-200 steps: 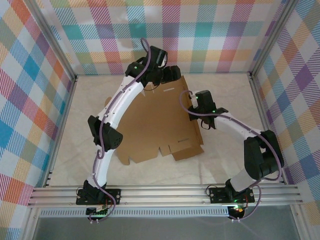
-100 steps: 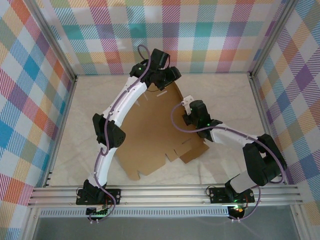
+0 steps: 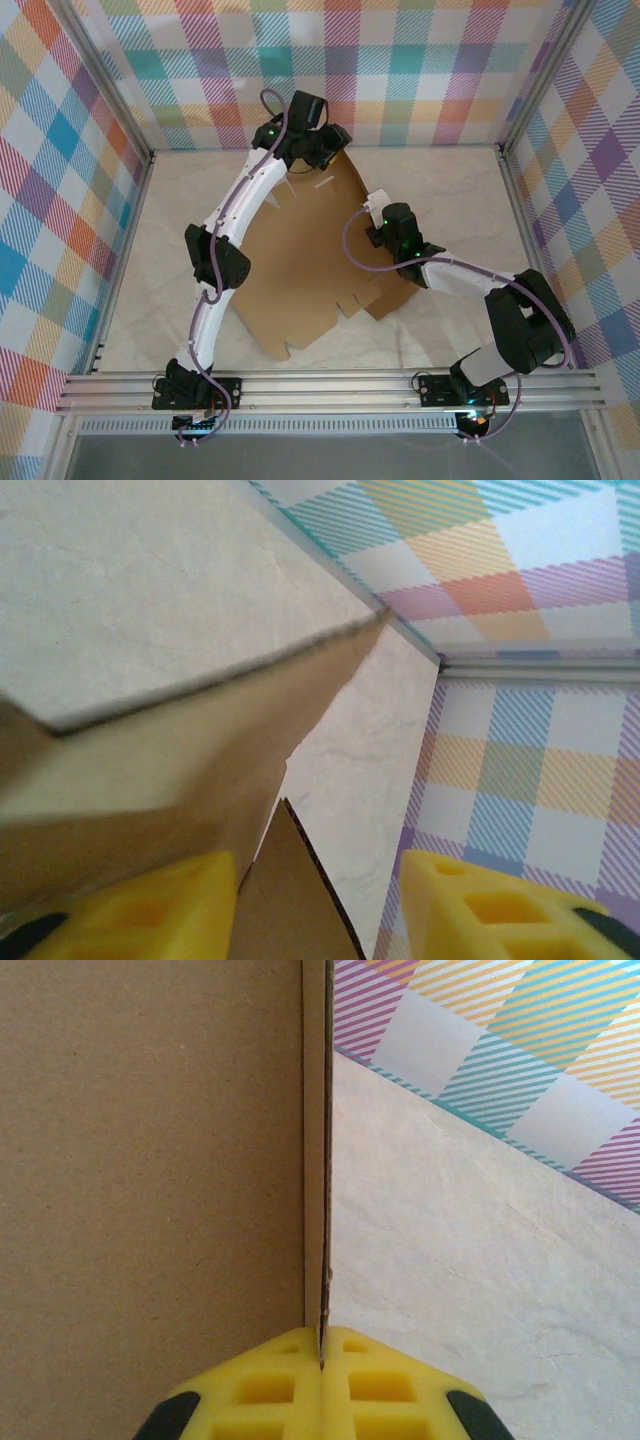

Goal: Fold the paper box

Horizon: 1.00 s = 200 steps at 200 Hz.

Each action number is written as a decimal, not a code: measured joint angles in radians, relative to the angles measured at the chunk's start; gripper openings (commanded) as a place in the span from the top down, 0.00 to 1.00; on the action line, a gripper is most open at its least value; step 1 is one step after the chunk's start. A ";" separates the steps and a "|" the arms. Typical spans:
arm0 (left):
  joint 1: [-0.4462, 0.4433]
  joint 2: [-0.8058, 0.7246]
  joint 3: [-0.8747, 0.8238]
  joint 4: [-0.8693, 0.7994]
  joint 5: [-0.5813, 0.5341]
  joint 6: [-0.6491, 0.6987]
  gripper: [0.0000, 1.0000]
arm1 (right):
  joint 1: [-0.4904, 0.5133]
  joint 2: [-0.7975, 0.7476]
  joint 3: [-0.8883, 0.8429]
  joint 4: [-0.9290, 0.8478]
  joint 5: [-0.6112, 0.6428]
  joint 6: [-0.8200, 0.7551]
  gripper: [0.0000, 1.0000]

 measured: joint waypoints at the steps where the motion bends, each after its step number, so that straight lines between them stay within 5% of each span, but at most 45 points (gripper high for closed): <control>1: 0.000 0.001 0.000 0.000 0.000 0.000 0.56 | 0.000 0.000 0.000 0.000 0.000 0.000 1.00; 26: 0.000 0.013 0.000 0.000 0.025 -0.002 0.57 | 0.000 0.000 0.000 0.001 0.000 -0.010 1.00; 103: 0.000 0.014 0.002 0.013 0.083 -0.021 0.84 | 0.000 0.000 0.000 0.008 0.049 -0.017 1.00; 200: 0.002 0.013 0.002 0.051 0.116 -0.035 0.97 | 0.001 -0.020 0.011 -0.008 0.092 0.140 1.00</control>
